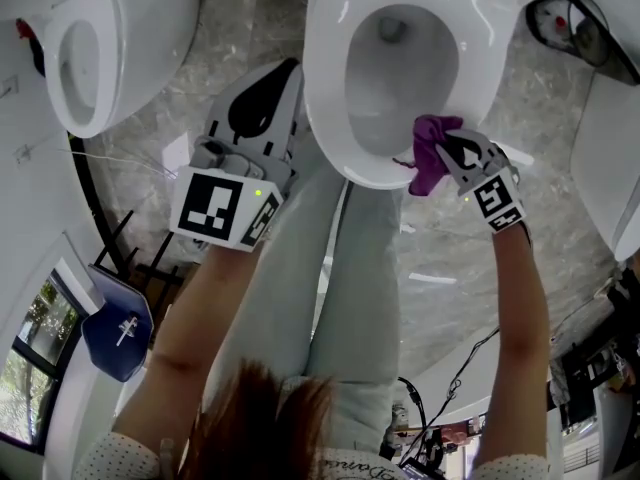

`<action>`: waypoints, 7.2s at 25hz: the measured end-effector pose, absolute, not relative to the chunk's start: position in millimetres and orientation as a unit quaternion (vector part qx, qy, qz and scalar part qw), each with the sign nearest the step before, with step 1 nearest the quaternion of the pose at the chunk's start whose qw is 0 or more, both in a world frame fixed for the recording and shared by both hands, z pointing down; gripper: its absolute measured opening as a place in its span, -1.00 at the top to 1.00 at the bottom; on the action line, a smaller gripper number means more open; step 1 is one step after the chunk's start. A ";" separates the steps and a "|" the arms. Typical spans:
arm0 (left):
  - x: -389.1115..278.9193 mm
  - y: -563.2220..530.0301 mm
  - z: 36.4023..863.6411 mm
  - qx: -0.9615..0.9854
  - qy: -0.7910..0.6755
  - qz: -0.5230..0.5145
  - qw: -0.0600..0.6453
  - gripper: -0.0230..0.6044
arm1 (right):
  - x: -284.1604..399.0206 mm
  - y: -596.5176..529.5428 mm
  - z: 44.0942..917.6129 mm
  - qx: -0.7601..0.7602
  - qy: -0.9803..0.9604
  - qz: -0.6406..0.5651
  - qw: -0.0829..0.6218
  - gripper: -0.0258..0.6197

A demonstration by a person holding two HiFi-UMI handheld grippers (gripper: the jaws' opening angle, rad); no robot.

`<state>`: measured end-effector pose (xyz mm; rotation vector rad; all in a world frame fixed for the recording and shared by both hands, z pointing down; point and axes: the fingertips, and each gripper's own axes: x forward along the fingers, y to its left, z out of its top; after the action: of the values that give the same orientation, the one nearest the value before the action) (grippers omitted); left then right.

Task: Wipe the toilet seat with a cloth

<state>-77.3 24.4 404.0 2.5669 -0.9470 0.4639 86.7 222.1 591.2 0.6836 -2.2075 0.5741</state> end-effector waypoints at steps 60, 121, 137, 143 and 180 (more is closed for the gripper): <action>-92.1 21.8 403.6 0.909 -0.336 0.166 0.182 0.91 | -69.0 234.6 587.5 0.365 -0.833 0.250 0.331 0.73; -125.0 -23.0 414.7 0.871 -0.416 0.164 0.204 0.91 | -86.6 93.7 582.2 0.437 -0.834 0.267 0.204 0.72; -121.6 -39.0 414.3 0.872 -0.413 0.167 0.203 0.91 | -79.0 65.8 583.8 0.454 -0.822 0.280 0.200 0.72; -121.5 -46.8 412.8 0.871 -0.416 0.166 0.203 0.91 | -75.9 54.4 583.9 0.459 -0.820 0.280 0.195 0.72; -116.9 -75.1 418.4 0.858 -0.439 0.166 0.209 0.91 | -50.9 0.5 583.1 0.510 -0.792 0.305 0.141 0.71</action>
<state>-116.9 -75.1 418.4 2.3861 -1.2221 0.4625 -50.9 0.5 583.1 1.4721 -2.2861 0.8814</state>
